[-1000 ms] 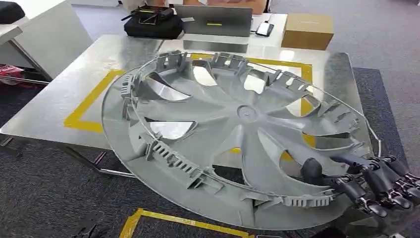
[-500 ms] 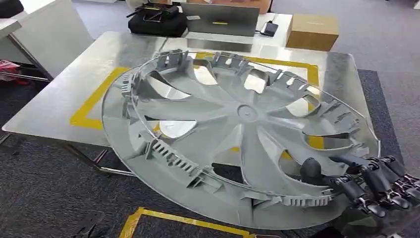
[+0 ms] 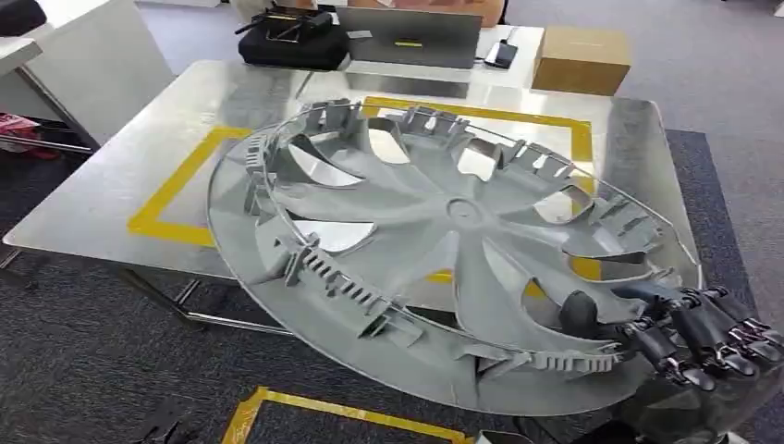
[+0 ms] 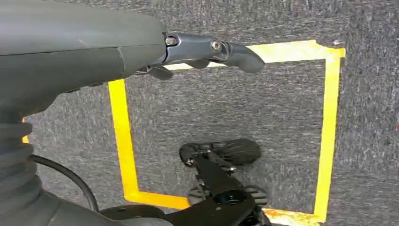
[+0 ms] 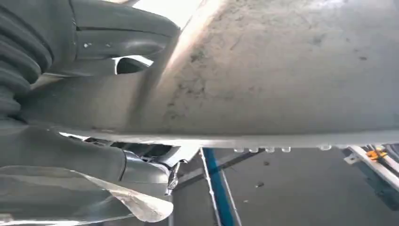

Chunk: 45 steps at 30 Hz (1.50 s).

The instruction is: Take the parts from the cabinet and place them on the table.

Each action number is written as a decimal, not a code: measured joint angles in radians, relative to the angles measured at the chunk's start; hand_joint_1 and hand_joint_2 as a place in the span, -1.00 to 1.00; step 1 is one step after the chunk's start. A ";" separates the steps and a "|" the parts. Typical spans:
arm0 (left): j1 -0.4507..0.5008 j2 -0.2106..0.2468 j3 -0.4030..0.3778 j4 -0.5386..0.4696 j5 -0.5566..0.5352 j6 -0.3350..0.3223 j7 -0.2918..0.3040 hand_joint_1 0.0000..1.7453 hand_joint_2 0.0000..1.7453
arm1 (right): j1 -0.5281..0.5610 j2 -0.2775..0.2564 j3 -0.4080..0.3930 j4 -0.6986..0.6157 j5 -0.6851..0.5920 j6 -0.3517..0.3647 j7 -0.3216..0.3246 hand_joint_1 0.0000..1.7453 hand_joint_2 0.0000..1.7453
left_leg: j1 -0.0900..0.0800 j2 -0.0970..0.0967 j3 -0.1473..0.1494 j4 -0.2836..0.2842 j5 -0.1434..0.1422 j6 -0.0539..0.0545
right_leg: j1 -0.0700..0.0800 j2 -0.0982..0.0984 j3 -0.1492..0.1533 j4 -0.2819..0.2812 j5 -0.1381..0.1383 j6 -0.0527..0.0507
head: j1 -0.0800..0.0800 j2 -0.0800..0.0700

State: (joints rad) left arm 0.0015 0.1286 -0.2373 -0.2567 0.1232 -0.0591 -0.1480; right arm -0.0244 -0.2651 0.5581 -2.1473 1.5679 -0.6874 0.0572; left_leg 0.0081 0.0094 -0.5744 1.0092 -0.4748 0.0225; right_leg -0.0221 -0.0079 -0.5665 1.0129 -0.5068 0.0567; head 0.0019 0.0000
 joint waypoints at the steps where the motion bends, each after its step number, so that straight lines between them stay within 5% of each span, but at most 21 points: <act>1: -0.001 0.001 0.000 0.002 -0.001 -0.002 -0.002 -1.00 1.00 | -0.003 0.000 0.001 0.008 0.001 0.000 0.003 1.00 1.00 | -0.004 0.000 -0.007 0.010 -0.002 -0.008 | 0.002 0.006 0.004 -0.007 0.008 -0.014 | -0.002 0.000; 2: 0.000 0.005 0.000 0.004 -0.001 -0.006 -0.004 -1.00 1.00 | -0.005 -0.001 0.003 0.019 0.003 0.000 0.008 1.00 1.00 | -0.007 0.000 -0.009 0.012 -0.005 -0.007 | -0.002 0.007 0.002 -0.008 0.012 -0.013 | -0.004 0.000; 4: 0.000 0.008 0.001 0.006 -0.001 -0.009 -0.004 -1.00 1.00 | -0.007 -0.003 0.005 0.044 0.003 0.000 0.009 1.00 1.00 | -0.006 -0.001 -0.006 0.009 0.001 0.015 | 0.002 0.009 0.002 -0.007 0.012 -0.012 | -0.004 0.000; 6: -0.001 0.010 0.001 0.008 -0.001 -0.010 -0.005 -1.00 1.00 | -0.006 -0.003 0.005 0.068 0.003 0.000 0.007 1.00 1.00 | -0.005 -0.001 -0.005 0.004 0.005 0.020 | 0.005 0.009 0.002 -0.007 0.011 -0.018 | -0.005 0.000; 11: 0.000 0.014 0.001 0.011 -0.002 -0.010 -0.006 -1.00 1.00 | -0.007 -0.003 0.005 0.098 0.003 0.000 0.005 1.00 1.00 | 0.000 -0.001 -0.004 -0.003 0.009 0.009 | 0.012 0.008 0.001 -0.006 0.008 -0.029 | -0.004 0.000; 14: 0.000 0.014 0.001 0.012 -0.002 -0.010 -0.006 -1.00 1.00 | -0.006 -0.004 -0.002 0.124 0.003 0.000 0.007 1.00 1.00 | 0.005 -0.001 -0.003 -0.006 0.008 -0.026 | 0.014 0.008 0.000 -0.004 0.007 -0.033 | -0.004 0.000; 15: -0.001 0.014 0.001 0.013 -0.002 -0.011 -0.006 -1.00 1.00 | -0.006 -0.004 -0.013 0.147 0.003 0.000 0.012 1.00 1.00 | 0.005 -0.001 -0.003 -0.006 0.007 -0.028 | 0.014 0.008 0.000 -0.004 0.007 -0.033 | -0.004 0.000; 23: -0.002 0.017 0.003 0.016 -0.007 -0.019 0.000 -1.00 1.00 | -0.032 -0.022 -0.123 0.329 -0.009 0.008 0.097 1.00 1.00 | 0.000 -0.001 -0.005 -0.004 0.007 -0.029 | 0.010 0.007 0.001 -0.005 0.009 -0.031 | -0.003 0.000; 26: -0.007 0.019 0.003 0.016 -0.015 -0.023 0.013 -1.00 1.00 | -0.100 -0.048 -0.176 0.437 -0.060 0.124 0.155 1.00 1.00 | -0.001 0.000 -0.006 -0.002 0.007 -0.028 | 0.009 0.007 0.001 -0.006 0.010 -0.029 | -0.004 0.000; 36: -0.011 0.029 0.006 0.017 -0.018 -0.034 0.015 -1.00 1.00 | -0.244 -0.116 -0.316 0.692 -0.154 0.248 0.178 1.00 1.00 | -0.002 -0.004 -0.011 0.003 0.008 -0.026 | 0.007 0.005 -0.001 -0.006 0.013 -0.026 | -0.004 0.000; 45: -0.011 0.030 0.018 0.020 -0.019 -0.027 0.015 -1.00 1.00 | -0.305 -0.129 -0.376 0.784 -0.188 0.308 0.196 1.00 1.00 | -0.002 -0.004 -0.011 0.002 0.008 -0.026 | 0.008 0.005 -0.002 -0.006 0.013 -0.026 | -0.003 0.000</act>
State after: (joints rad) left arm -0.0094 0.1583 -0.2190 -0.2369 0.1041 -0.0862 -0.1328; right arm -0.3291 -0.3937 0.1816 -1.3634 1.3794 -0.3796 0.2529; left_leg 0.0065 0.0052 -0.5858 1.0117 -0.4667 -0.0032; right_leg -0.0146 -0.0025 -0.5686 1.0069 -0.4939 0.0310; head -0.0015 0.0000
